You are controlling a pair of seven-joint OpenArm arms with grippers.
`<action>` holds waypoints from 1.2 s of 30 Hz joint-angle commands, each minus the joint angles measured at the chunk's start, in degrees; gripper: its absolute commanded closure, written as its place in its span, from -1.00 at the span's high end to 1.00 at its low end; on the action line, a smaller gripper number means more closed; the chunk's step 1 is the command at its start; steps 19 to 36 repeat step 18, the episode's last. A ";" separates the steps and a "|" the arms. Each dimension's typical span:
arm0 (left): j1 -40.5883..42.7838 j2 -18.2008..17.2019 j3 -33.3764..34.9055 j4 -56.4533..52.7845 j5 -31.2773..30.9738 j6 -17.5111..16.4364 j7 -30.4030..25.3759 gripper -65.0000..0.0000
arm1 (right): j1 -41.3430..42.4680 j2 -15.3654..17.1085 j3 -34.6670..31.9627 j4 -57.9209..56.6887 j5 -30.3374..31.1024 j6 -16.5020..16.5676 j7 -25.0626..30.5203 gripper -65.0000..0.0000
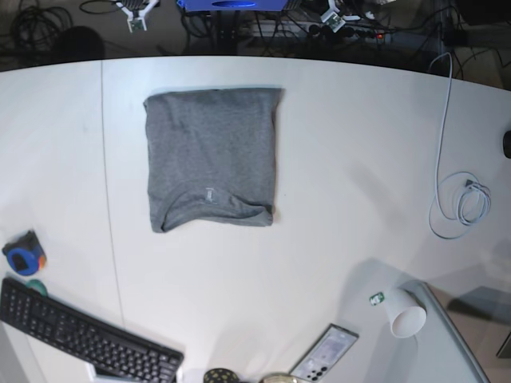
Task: Layout the t-shirt on the table in an organized manner, then fold the t-shirt properly
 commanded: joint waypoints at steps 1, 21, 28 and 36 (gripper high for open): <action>0.29 -0.03 0.89 -0.16 0.10 -0.25 -0.43 -1.00 | -0.50 0.18 -0.23 0.36 0.10 -0.38 0.25 -1.00; 2.57 0.41 1.33 -0.42 -0.51 0.10 -0.35 -1.00 | -0.67 -1.58 -0.23 0.27 0.10 -0.38 -0.10 -1.00; 2.57 0.41 1.33 -0.42 -0.51 0.10 -0.35 -1.00 | -0.67 -1.58 -0.23 0.27 0.10 -0.38 -0.10 -1.00; 2.57 0.41 1.33 -0.42 -0.51 0.10 -0.35 -1.00 | -0.67 -1.58 -0.23 0.27 0.10 -0.38 -0.10 -1.00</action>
